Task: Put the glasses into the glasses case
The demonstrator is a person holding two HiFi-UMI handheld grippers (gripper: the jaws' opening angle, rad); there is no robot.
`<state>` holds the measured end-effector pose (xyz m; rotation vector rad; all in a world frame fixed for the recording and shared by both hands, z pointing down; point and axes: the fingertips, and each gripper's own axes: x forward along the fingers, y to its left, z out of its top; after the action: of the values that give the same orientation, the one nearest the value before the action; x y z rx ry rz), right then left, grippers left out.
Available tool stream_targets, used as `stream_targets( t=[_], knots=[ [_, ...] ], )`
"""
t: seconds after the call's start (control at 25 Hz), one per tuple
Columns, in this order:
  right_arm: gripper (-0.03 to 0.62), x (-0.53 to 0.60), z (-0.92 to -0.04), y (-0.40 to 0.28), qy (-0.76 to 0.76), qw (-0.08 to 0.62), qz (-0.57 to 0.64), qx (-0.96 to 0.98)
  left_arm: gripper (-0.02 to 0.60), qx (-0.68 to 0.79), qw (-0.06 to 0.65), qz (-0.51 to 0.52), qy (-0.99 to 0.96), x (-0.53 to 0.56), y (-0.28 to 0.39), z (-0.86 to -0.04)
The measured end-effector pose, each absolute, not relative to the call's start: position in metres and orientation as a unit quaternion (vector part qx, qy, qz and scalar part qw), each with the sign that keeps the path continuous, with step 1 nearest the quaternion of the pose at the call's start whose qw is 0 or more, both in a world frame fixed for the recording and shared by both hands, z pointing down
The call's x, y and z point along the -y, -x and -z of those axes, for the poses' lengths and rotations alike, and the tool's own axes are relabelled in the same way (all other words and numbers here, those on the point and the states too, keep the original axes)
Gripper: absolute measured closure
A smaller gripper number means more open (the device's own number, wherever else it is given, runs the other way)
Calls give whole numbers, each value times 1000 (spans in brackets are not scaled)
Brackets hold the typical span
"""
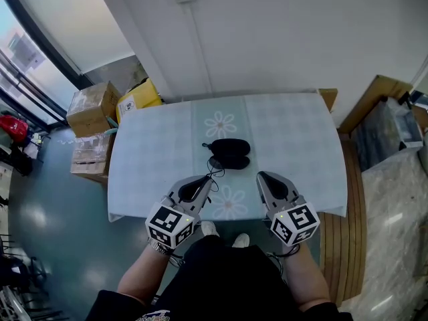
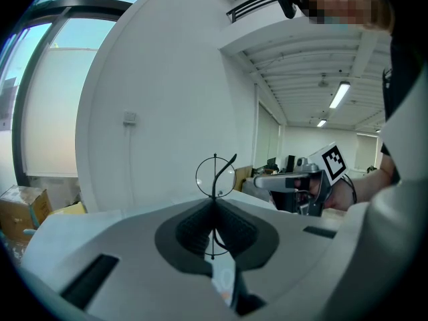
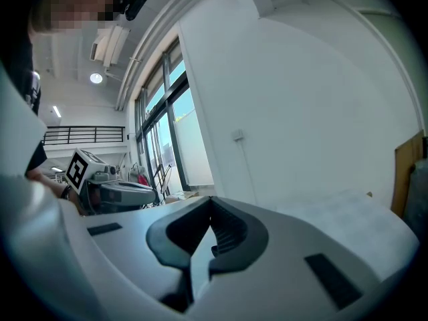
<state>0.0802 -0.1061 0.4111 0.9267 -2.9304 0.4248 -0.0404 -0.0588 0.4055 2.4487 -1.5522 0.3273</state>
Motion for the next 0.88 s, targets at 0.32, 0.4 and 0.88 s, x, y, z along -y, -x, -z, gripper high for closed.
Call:
stream_targets(
  t=[0.32, 0.4, 0.88],
  knots=[
    [571, 108, -410, -81, -305, 17, -135, 942, 552, 521, 110, -113, -839, 63, 39, -407],
    [571, 111, -411, -81, -309, 17, -135, 941, 552, 518, 110, -113, -841, 66, 40, -408],
    [571, 133, -415, -75, -340, 18, -140, 930, 552, 486, 106, -122, -859, 99, 47, -411]
  ],
)
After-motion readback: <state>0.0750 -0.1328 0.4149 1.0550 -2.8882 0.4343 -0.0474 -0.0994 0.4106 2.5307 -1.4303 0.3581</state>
